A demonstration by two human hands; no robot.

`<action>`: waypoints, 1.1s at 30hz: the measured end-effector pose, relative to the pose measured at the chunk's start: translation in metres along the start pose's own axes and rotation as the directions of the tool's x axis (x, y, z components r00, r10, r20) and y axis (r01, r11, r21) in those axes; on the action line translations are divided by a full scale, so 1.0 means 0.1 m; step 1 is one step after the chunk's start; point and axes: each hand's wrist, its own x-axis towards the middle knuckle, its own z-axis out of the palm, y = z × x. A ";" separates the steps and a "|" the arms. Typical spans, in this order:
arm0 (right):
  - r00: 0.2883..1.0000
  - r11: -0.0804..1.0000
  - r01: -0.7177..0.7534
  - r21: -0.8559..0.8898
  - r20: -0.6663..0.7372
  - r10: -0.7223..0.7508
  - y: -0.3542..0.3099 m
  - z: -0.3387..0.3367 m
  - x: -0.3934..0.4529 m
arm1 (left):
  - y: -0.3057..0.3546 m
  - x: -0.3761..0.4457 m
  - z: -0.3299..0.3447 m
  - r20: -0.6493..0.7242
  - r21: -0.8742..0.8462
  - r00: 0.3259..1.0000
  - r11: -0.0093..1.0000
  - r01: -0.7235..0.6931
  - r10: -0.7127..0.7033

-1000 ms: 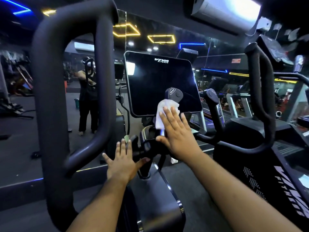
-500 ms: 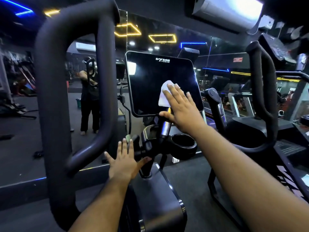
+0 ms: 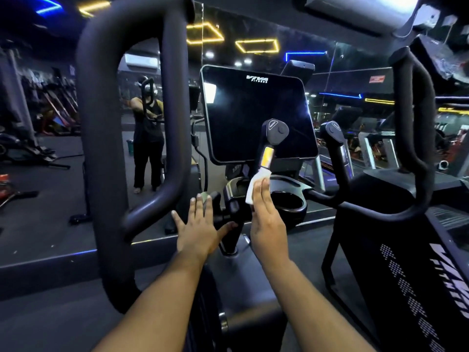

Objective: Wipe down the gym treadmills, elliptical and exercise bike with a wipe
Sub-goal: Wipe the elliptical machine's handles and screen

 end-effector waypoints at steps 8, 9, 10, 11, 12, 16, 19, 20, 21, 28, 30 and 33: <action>0.979 0.990 -0.124 0.060 0.171 0.112 -0.19 -0.03 -0.74 | 0.10 -0.43 -0.06 -0.076 -0.213 0.997 0.977 -0.010 -0.007; 0.977 0.981 -0.164 0.101 0.154 0.147 -0.25 -0.02 -0.83 | 0.12 -0.49 -0.07 -0.062 -0.289 0.998 0.957 -0.003 -0.016; 0.970 0.967 -0.214 0.140 0.151 0.193 -0.37 -0.01 -0.91 | 0.10 -0.56 -0.08 -0.038 -0.410 0.999 0.912 0.008 -0.025; 0.960 0.943 -0.264 0.202 0.152 0.236 -0.47 -0.01 -0.97 | 0.10 -0.65 -0.11 -0.014 -0.557 1.000 0.830 0.014 -0.026; 0.945 0.908 -0.318 0.273 0.164 0.281 -0.60 -0.03 -1.00 | 0.10 -0.77 -0.16 0.005 -0.689 1.000 0.724 0.016 -0.017; 0.802 0.558 -0.547 0.624 0.201 0.562 -1.30 -0.17 -0.89 | -0.06 -1.40 -0.49 -0.188 -0.767 0.981 0.617 -0.178 0.050; 0.766 0.387 -0.521 0.761 0.217 0.605 -1.61 -0.20 -0.74 | -0.20 -1.71 -0.85 -0.389 -0.675 0.915 0.644 -0.360 0.104; 0.771 0.386 -0.511 0.768 0.211 0.600 -1.68 -0.17 -0.71 | -0.27 -1.77 -0.96 -0.429 -0.638 0.894 0.656 -0.403 0.132; 0.770 0.377 -0.501 0.779 0.203 0.604 -1.76 -0.16 -0.69 | -0.33 -1.82 -1.05 -0.457 -0.601 0.875 0.670 -0.436 0.160; 0.890 0.578 -0.301 0.759 0.007 0.455 -2.43 -0.12 -0.92 | -0.84 -2.13 -1.39 -0.564 -0.586 0.812 0.620 -0.521 0.150; 0.909 0.601 -0.269 0.753 -0.009 0.417 -2.60 0.00 -1.06 | -1.02 -2.19 -1.43 -0.528 -0.680 0.843 0.545 -0.491 0.102; 0.922 0.535 -0.305 0.788 0.103 0.373 -2.84 0.23 -1.24 | -1.33 -2.25 -1.39 -0.457 -0.746 0.885 0.503 -0.436 0.089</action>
